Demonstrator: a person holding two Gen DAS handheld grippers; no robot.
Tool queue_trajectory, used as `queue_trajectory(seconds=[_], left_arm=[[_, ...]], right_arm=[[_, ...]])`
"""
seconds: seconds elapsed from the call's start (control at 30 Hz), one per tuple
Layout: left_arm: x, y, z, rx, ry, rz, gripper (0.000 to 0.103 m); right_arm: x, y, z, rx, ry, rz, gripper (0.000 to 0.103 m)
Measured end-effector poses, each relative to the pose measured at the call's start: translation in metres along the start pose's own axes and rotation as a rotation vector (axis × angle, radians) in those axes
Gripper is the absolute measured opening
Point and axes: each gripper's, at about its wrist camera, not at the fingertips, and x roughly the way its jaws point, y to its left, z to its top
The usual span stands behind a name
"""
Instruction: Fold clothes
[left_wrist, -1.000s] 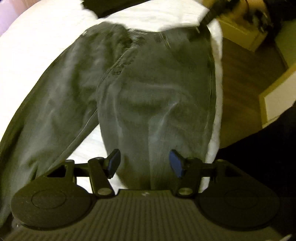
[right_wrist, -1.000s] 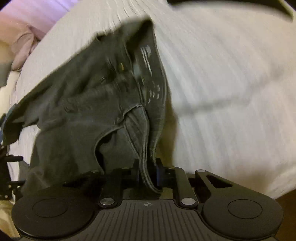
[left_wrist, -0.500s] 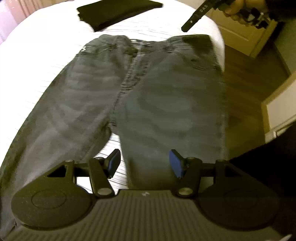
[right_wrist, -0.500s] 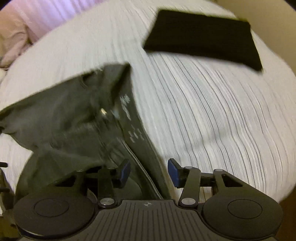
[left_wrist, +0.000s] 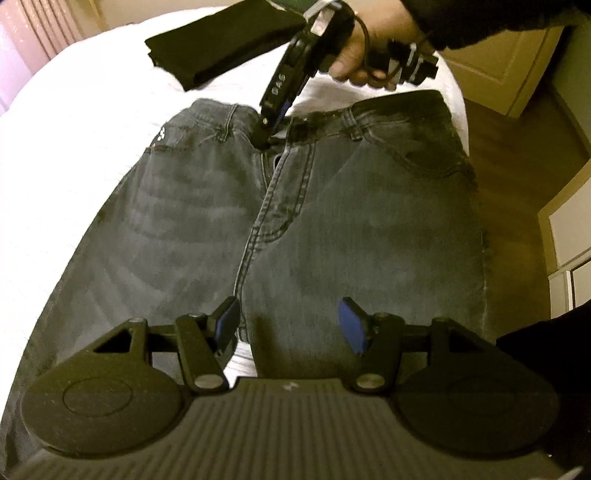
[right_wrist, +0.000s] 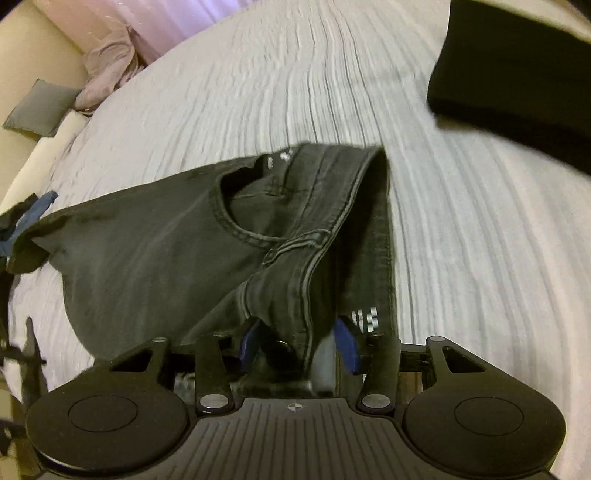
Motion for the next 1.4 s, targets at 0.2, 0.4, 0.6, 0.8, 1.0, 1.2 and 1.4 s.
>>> queue_trajectory(seconds=[0.2, 0.4, 0.6, 0.8, 1.0, 1.2, 1.4], left_arm=[[0.0, -0.001, 0.008, 0.01, -0.027, -0.019, 0.055], [0.017, 0.002, 0.021, 0.019, -0.042, -0.033, 0.055], [0.012, 0.009, 0.019, 0.005, -0.047, -0.022, 0.055], [0.01, 0.015, 0.006, -0.041, -0.027, -0.02, 0.055], [0.005, 0.015, -0.006, -0.046, -0.002, -0.005, 0.055], [-0.005, 0.017, -0.028, -0.125, 0.026, 0.026, 0.055], [-0.038, 0.015, -0.082, -0.232, 0.104, 0.114, 0.055]], right_arm=[[-0.042, 0.002, 0.007, -0.088, 0.046, -0.047, 0.006], [-0.02, -0.01, 0.0, -0.076, 0.099, -0.111, 0.007], [-0.034, -0.014, -0.01, 0.006, 0.049, -0.111, 0.013], [-0.084, -0.009, -0.044, 0.109, -0.035, -0.078, 0.043], [-0.064, 0.009, -0.06, 0.053, 0.029, -0.134, 0.024], [-0.068, 0.004, -0.045, 0.051, -0.036, -0.195, 0.001], [-0.063, 0.013, -0.034, -0.027, -0.004, -0.22, 0.001]])
